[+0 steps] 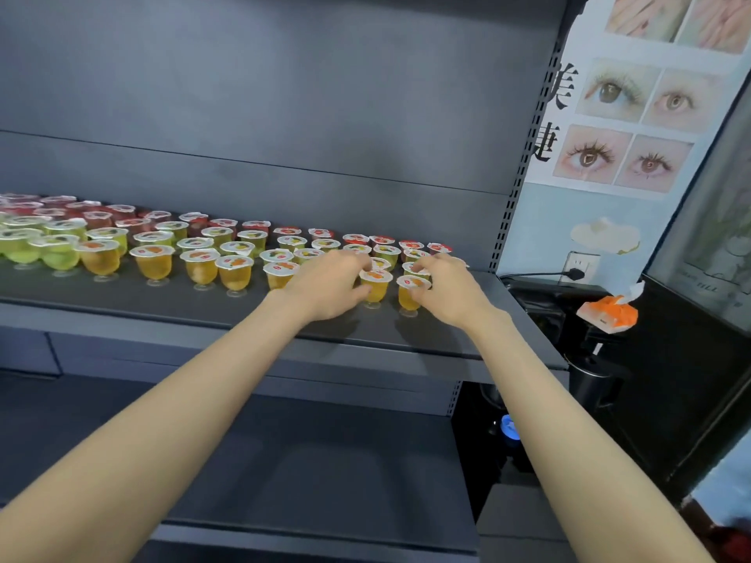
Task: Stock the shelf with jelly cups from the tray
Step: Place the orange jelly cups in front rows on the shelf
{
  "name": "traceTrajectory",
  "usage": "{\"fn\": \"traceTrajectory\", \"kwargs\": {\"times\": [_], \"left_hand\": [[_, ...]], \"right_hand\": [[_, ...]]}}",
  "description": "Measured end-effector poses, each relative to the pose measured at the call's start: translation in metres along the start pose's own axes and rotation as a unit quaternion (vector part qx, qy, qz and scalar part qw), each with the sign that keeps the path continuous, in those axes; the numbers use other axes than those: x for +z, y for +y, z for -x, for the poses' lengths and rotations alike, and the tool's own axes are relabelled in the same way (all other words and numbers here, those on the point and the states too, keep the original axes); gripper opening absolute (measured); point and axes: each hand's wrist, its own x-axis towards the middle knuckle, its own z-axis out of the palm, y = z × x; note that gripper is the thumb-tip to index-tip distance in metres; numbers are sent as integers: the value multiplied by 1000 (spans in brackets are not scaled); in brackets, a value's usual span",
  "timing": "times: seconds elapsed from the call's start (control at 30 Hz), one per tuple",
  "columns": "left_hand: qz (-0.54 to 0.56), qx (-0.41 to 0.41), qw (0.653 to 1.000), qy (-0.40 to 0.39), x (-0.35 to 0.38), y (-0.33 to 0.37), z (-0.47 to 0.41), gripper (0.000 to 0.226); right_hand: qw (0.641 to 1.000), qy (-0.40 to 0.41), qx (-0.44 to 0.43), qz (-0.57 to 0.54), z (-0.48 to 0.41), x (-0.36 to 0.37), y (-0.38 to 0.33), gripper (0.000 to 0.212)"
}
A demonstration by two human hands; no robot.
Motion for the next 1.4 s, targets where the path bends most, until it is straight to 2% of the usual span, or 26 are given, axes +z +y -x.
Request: {"fn": "traceTrajectory", "kwargs": {"times": [0.17,0.47,0.57,0.67,0.8,0.93,1.07,1.27,1.4], "left_hand": [[-18,-10,999,37,-17,-49,57,40],[-8,-70,997,21,-3,-190,204,46],[14,-66,998,-14,21,-237,263,44],[46,-101,990,-81,54,-276,320,44],[67,-160,967,-184,106,-315,378,46],[89,-211,940,-253,163,-341,430,47],[101,-248,901,-341,227,-356,477,47],[159,-305,847,-406,324,-380,545,46],[189,-333,823,-419,383,-406,579,46]], "right_hand": [[998,10,-44,-33,12,26,-63,38],[994,-19,-52,-95,61,145,-212,38],[991,-45,-19,-126,90,204,-255,38],[985,-117,12,-126,121,269,-289,40],[967,-210,62,-128,151,347,-314,41],[940,-300,95,-133,178,424,-323,40],[911,-368,121,-143,210,506,-319,39],[863,-439,187,-165,261,620,-306,36],[843,-444,243,-184,289,689,-309,39]]}}
